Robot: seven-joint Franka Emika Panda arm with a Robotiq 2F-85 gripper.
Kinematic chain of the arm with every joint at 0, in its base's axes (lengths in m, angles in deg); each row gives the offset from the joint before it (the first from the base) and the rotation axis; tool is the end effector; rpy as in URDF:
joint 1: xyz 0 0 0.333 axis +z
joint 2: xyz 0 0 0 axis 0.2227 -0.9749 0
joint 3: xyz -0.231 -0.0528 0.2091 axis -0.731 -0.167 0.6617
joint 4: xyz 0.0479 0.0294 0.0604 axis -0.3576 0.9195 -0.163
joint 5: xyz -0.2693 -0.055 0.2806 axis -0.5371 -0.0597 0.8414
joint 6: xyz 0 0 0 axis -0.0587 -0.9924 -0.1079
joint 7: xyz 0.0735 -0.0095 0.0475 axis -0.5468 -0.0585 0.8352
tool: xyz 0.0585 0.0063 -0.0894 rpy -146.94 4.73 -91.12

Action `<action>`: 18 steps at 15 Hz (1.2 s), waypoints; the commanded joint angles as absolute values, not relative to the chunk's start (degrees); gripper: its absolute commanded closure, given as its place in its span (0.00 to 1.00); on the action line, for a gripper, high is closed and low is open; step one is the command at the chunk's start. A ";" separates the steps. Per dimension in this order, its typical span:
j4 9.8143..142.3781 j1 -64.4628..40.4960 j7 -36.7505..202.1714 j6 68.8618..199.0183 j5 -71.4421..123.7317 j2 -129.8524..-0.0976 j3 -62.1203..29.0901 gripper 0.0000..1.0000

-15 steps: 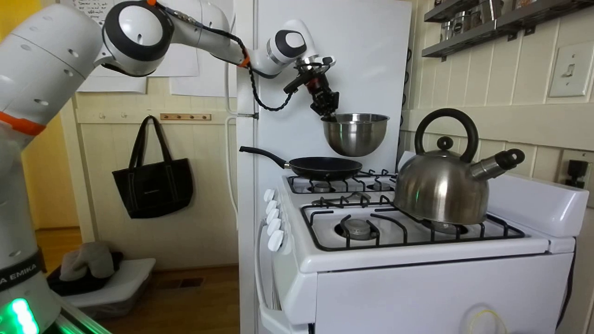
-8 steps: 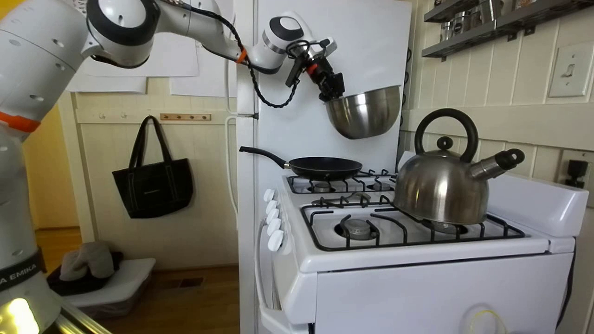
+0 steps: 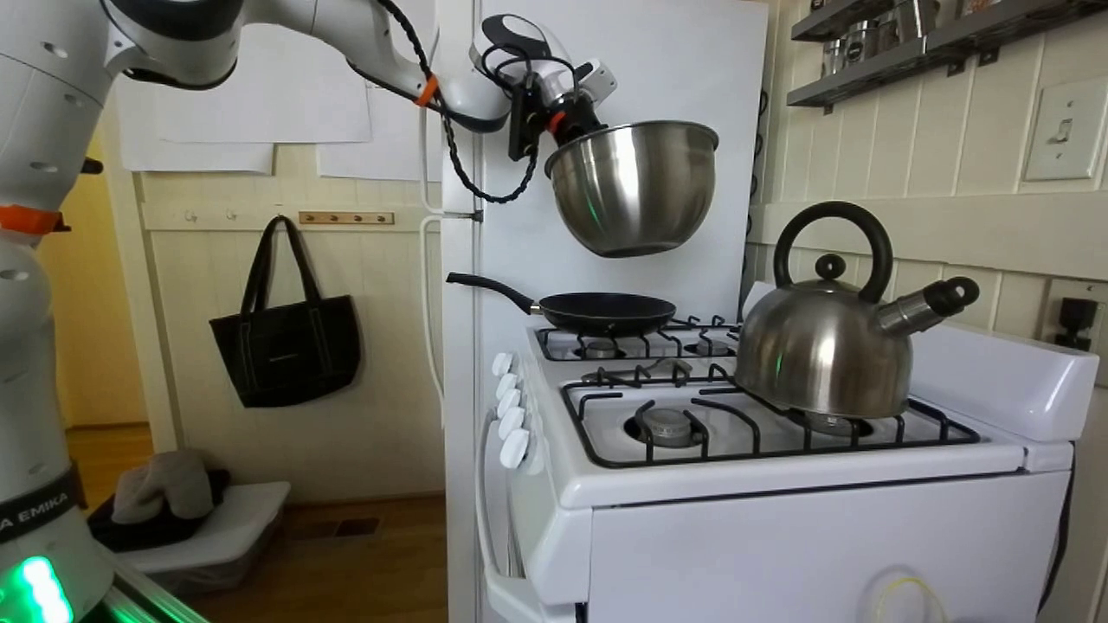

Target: Move the silver bowl and the pan away

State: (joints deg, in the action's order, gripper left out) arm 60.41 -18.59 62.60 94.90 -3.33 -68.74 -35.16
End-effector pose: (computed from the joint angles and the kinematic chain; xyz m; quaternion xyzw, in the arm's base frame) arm 0.5771 -0.3197 0.5641 0.8572 -0.3861 -0.0086 0.3408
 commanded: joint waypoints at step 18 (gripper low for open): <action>62.93 -30.05 54.45 94.67 15.61 -74.15 -33.24 0.97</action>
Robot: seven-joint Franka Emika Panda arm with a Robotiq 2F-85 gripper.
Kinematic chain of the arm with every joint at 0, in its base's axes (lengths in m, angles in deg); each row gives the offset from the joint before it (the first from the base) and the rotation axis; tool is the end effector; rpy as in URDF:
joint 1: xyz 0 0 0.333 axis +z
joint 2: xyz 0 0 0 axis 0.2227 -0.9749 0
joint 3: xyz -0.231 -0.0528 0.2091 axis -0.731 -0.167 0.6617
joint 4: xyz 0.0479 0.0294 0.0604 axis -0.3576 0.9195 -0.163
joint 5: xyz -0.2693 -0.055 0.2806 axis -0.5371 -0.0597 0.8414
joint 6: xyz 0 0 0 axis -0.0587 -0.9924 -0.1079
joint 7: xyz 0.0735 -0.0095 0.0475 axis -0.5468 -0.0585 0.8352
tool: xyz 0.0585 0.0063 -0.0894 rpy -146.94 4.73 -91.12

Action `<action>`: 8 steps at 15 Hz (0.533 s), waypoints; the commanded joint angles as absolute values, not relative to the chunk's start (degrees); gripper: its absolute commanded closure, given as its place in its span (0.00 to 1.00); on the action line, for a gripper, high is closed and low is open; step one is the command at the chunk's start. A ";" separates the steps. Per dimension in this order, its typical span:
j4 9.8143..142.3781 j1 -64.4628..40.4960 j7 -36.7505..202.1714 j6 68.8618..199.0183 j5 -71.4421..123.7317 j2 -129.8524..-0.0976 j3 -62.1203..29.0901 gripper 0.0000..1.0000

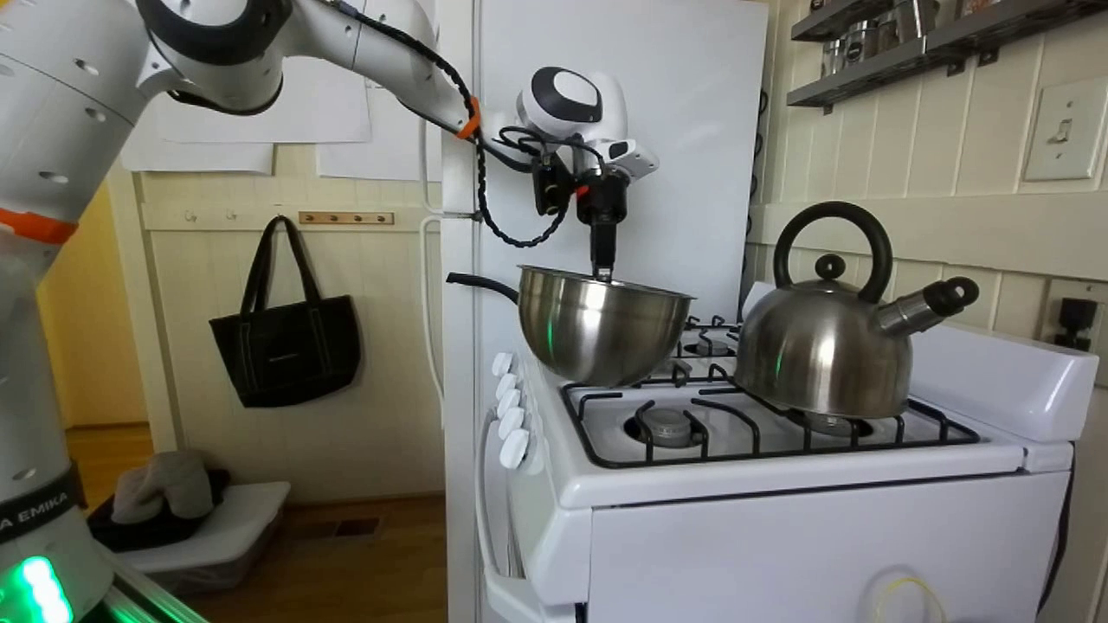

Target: Move the silver bowl and the pan away

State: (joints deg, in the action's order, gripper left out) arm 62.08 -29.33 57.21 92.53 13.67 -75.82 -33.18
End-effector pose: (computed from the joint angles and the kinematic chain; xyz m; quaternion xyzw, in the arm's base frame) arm 0.5453 -0.3909 0.4521 0.8266 -0.5124 -0.1054 0.2076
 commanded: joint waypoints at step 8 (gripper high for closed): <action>63.55 -29.44 44.43 102.13 13.19 -74.40 -35.80 0.97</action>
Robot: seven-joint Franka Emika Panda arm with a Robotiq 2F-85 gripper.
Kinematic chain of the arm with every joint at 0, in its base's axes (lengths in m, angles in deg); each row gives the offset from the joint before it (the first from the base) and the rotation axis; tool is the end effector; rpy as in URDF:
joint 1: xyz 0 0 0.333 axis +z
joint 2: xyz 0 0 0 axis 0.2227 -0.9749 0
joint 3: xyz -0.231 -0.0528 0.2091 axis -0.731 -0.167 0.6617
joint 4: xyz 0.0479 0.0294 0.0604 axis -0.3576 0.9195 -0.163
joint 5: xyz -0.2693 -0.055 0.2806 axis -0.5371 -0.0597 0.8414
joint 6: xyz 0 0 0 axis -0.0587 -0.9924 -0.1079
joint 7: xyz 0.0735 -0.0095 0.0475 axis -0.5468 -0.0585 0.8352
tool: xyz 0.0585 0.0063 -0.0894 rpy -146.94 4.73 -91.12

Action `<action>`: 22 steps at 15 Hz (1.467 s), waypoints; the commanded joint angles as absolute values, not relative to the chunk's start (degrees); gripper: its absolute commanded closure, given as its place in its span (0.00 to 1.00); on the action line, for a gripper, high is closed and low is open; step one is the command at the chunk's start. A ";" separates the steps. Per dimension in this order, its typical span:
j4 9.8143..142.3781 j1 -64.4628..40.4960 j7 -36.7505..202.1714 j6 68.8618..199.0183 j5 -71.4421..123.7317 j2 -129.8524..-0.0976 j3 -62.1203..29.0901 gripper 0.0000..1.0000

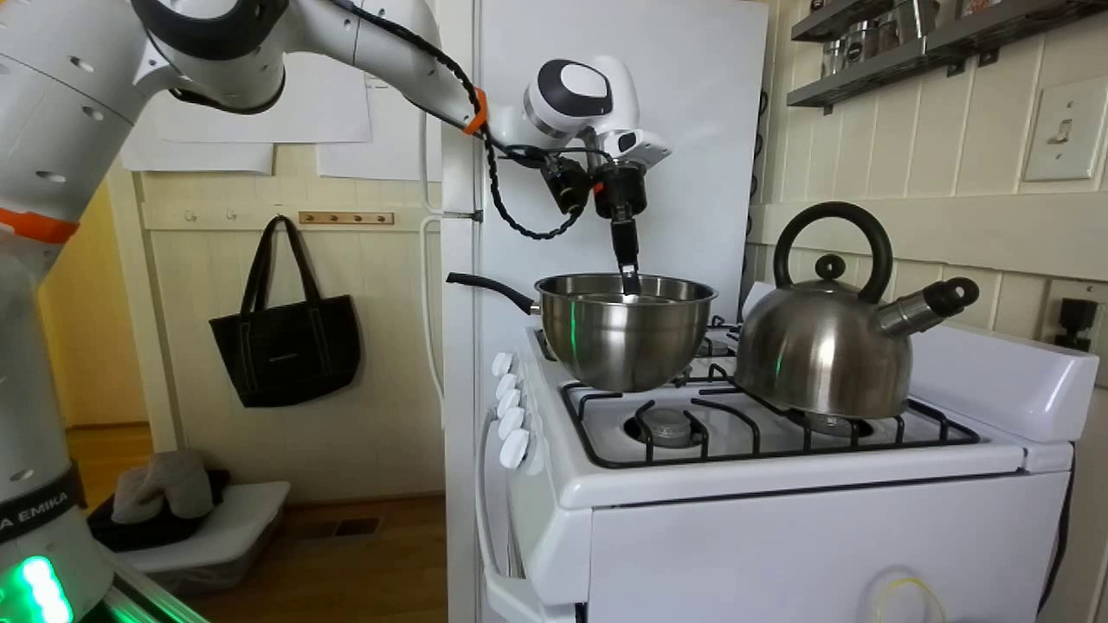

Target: Move the silver bowl and the pan away

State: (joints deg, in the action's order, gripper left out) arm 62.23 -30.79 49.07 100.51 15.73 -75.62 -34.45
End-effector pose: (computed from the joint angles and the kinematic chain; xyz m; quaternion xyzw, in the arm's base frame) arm 0.5443 -0.4170 0.4633 0.7870 -0.5839 -0.0253 0.1976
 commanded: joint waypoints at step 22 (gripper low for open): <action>54.92 -31.59 45.08 99.99 8.84 -82.69 -34.60 0.97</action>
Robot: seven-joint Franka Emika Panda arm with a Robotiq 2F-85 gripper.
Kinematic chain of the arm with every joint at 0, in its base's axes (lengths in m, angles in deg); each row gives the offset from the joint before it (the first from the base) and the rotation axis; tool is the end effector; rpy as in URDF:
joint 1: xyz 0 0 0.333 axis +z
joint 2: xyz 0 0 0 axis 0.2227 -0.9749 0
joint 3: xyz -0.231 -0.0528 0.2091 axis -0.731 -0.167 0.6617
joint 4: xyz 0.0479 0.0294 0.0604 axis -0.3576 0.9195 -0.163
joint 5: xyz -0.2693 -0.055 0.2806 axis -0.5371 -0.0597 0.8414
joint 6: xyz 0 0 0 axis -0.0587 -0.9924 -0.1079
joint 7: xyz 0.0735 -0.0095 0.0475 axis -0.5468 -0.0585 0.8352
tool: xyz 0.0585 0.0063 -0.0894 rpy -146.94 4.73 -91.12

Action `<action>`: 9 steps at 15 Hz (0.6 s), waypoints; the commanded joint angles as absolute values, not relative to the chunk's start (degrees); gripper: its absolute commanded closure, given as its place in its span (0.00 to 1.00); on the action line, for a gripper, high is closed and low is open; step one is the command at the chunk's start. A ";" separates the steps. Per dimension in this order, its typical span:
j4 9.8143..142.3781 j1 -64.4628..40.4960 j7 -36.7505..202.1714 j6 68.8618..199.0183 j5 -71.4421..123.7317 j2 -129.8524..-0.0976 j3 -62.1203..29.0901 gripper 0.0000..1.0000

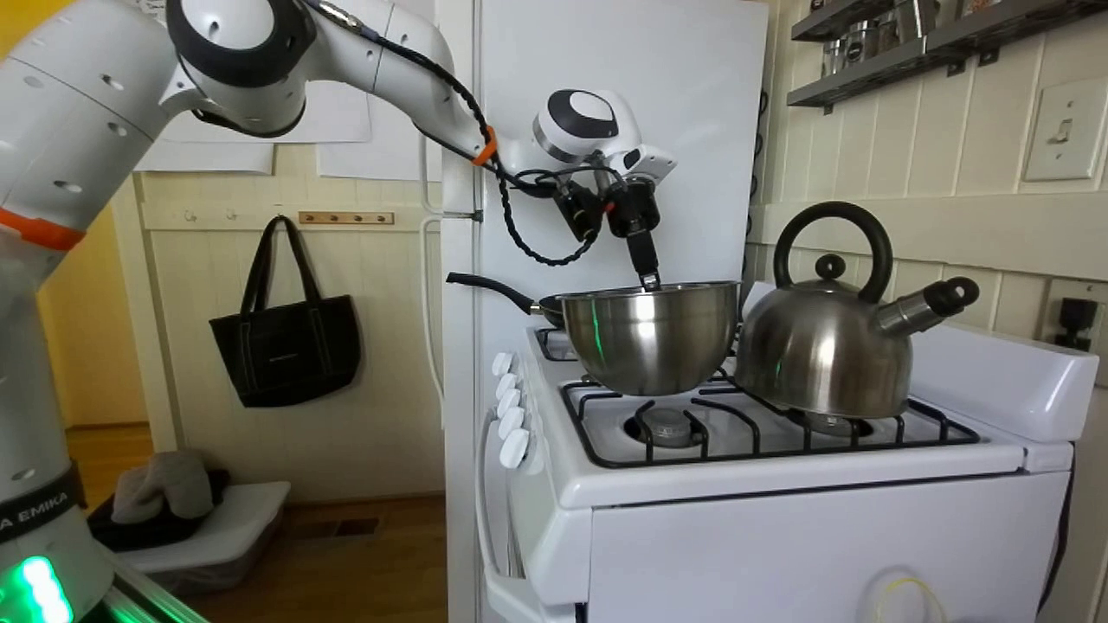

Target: Move the silver bowl and the pan away

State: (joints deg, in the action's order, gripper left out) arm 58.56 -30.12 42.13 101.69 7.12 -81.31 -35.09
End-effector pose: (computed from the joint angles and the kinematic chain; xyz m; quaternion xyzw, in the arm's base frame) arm 0.5626 -0.4295 0.4370 0.7519 -0.5931 -0.0112 0.2877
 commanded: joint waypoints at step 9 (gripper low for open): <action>51.46 -33.10 48.83 97.93 12.87 -84.00 -34.65 0.64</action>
